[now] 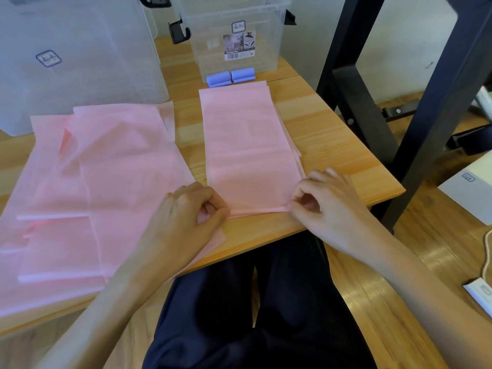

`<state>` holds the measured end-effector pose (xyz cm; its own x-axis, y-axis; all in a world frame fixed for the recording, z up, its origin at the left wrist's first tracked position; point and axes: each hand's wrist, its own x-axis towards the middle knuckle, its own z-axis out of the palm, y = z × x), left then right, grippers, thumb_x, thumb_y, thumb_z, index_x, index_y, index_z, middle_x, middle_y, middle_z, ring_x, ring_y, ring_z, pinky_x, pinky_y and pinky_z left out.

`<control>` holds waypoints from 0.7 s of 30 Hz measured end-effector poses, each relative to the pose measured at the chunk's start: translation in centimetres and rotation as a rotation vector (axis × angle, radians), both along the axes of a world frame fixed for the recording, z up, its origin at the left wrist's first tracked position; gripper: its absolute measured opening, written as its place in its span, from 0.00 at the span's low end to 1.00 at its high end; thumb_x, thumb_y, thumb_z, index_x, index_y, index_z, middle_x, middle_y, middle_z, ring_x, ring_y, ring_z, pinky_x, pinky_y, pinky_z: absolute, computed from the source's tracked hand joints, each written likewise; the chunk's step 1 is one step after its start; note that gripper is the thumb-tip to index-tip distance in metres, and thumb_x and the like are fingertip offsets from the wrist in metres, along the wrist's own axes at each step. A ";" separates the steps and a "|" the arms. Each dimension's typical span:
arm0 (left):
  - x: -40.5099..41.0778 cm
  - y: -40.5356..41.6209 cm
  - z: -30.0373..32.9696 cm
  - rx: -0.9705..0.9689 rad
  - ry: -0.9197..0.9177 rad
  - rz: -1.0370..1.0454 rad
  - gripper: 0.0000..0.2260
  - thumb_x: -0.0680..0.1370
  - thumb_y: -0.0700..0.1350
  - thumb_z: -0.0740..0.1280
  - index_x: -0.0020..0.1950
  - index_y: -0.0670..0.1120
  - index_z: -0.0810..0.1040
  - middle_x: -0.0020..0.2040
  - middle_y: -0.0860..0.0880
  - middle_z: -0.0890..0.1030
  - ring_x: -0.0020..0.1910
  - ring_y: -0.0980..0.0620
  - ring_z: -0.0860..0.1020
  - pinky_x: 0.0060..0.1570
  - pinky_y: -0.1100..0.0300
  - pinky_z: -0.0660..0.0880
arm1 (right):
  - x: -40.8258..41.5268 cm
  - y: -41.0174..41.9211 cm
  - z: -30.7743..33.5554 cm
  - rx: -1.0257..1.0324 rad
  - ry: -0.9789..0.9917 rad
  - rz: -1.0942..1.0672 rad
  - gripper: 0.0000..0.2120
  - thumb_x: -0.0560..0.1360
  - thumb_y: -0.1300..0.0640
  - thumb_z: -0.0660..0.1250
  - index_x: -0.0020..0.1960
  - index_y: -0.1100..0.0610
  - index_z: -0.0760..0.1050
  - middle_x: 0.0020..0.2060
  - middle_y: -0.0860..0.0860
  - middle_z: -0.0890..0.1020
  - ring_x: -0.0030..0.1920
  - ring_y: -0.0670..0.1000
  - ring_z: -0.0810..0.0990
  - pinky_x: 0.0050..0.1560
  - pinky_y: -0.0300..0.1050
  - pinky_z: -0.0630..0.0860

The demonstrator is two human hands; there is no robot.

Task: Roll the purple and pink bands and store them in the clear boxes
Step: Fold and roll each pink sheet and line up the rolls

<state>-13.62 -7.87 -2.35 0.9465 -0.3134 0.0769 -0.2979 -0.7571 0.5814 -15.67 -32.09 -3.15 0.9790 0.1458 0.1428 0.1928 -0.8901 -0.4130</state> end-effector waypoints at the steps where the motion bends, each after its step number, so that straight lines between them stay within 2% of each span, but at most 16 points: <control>1: 0.0 -0.2 0.0 0.027 -0.020 0.013 0.06 0.76 0.46 0.68 0.39 0.54 0.78 0.40 0.57 0.78 0.44 0.56 0.76 0.47 0.58 0.70 | 0.1 0.3 0.1 -0.047 -0.022 -0.024 0.08 0.75 0.46 0.62 0.40 0.49 0.72 0.38 0.39 0.69 0.48 0.47 0.65 0.49 0.42 0.56; 3: -0.1 -0.6 0.0 0.087 -0.062 0.053 0.06 0.76 0.48 0.67 0.38 0.53 0.77 0.39 0.57 0.77 0.42 0.53 0.75 0.46 0.58 0.67 | 0.2 0.9 -0.1 -0.088 -0.078 -0.070 0.08 0.73 0.48 0.66 0.39 0.50 0.71 0.36 0.39 0.68 0.46 0.48 0.66 0.49 0.43 0.58; 6: 0.1 -0.5 -0.3 0.142 -0.112 0.100 0.08 0.74 0.55 0.66 0.38 0.54 0.77 0.39 0.57 0.76 0.42 0.52 0.74 0.45 0.59 0.64 | 0.1 0.8 -0.6 -0.005 -0.169 -0.069 0.08 0.70 0.50 0.69 0.38 0.49 0.70 0.36 0.39 0.69 0.45 0.48 0.67 0.48 0.45 0.61; 9: 0.2 -0.3 -0.4 0.130 -0.175 0.095 0.07 0.73 0.56 0.67 0.39 0.55 0.75 0.38 0.57 0.74 0.41 0.52 0.73 0.41 0.60 0.63 | 0.1 -0.1 -1.6 0.081 -0.215 0.003 0.09 0.72 0.49 0.69 0.40 0.54 0.77 0.39 0.44 0.74 0.46 0.49 0.69 0.48 0.46 0.66; 13: -0.3 0.0 -0.7 0.059 -0.181 0.060 0.05 0.74 0.51 0.72 0.41 0.56 0.76 0.40 0.60 0.76 0.42 0.59 0.74 0.37 0.68 0.66 | -0.2 -1.1 -2.5 0.309 -0.189 0.035 0.15 0.74 0.43 0.67 0.44 0.55 0.84 0.40 0.45 0.78 0.47 0.50 0.72 0.51 0.46 0.69; 16: -0.5 0.4 -1.1 0.006 -0.177 0.038 0.05 0.75 0.53 0.72 0.42 0.57 0.78 0.41 0.61 0.78 0.44 0.59 0.76 0.38 0.67 0.69 | -0.3 -1.4 -2.6 0.313 -0.201 0.059 0.13 0.71 0.45 0.72 0.45 0.54 0.85 0.41 0.44 0.78 0.48 0.50 0.73 0.54 0.44 0.67; 19: -0.3 0.5 -1.1 -0.053 -0.144 0.024 0.05 0.74 0.58 0.67 0.41 0.59 0.78 0.41 0.62 0.78 0.45 0.59 0.76 0.40 0.63 0.72 | -0.3 -1.4 -2.2 0.335 -0.174 0.045 0.14 0.71 0.44 0.69 0.45 0.53 0.85 0.41 0.44 0.78 0.48 0.48 0.73 0.53 0.43 0.67; 21: 0.1 0.5 -0.9 -0.070 -0.087 0.025 0.05 0.74 0.57 0.69 0.39 0.59 0.79 0.42 0.61 0.78 0.46 0.60 0.76 0.41 0.61 0.73 | 0.1 -1.3 -1.7 0.352 -0.088 0.005 0.15 0.72 0.42 0.67 0.45 0.52 0.84 0.41 0.43 0.77 0.49 0.47 0.71 0.54 0.42 0.66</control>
<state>-13.51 -7.36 -3.26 0.9427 -0.2812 0.1797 -0.3312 -0.7231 0.6062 -15.62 -33.39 -4.82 0.9602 0.0773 0.2684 0.2448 -0.6956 -0.6755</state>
